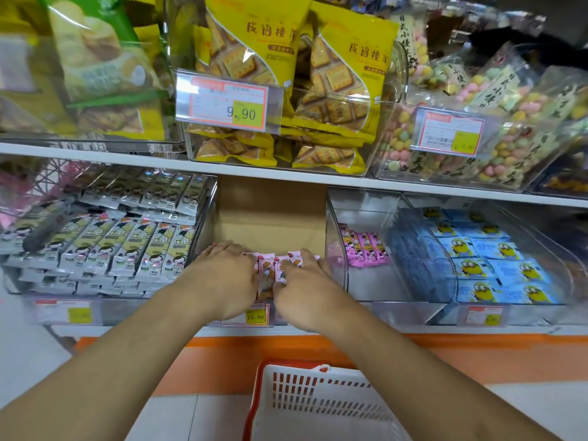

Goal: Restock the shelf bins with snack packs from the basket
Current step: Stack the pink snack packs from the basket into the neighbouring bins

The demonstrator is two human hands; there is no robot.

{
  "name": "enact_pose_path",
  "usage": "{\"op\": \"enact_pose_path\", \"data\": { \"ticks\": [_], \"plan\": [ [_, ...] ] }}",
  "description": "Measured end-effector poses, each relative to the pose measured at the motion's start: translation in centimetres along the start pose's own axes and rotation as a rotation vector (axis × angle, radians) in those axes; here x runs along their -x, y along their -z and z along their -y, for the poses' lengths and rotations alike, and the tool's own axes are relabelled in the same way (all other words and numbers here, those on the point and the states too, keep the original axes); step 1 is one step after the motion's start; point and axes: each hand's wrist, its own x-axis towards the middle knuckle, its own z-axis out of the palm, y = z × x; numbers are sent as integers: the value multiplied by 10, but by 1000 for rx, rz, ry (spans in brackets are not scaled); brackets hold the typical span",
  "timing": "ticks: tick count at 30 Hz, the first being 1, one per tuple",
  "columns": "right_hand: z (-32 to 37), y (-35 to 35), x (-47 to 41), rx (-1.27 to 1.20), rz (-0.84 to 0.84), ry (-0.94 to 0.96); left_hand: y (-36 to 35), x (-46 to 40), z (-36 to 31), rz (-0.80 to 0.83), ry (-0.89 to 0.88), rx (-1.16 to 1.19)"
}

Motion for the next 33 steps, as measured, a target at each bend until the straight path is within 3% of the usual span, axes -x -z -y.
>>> {"op": "enact_pose_path", "data": {
  "ticks": [5,11,13,17,21,24,33],
  "plan": [
    [-2,1,3,57,-118,56,-1,0,6,-38,-13,-14],
    [-6,-1,-1,77,34,60,2,-1,14,115,-7,-60],
    [-7,1,3,80,17,68,6,2,12,131,2,-59],
    [-5,1,7,76,-75,114,12,9,9,65,-10,-65],
    [-6,-7,4,122,-16,155,13,17,10,66,-11,-61],
    [-3,-5,7,99,-72,153,15,22,11,39,-19,-57],
    [12,-1,32,56,-171,218,-16,45,12,-170,-23,-26]
  ]
}}
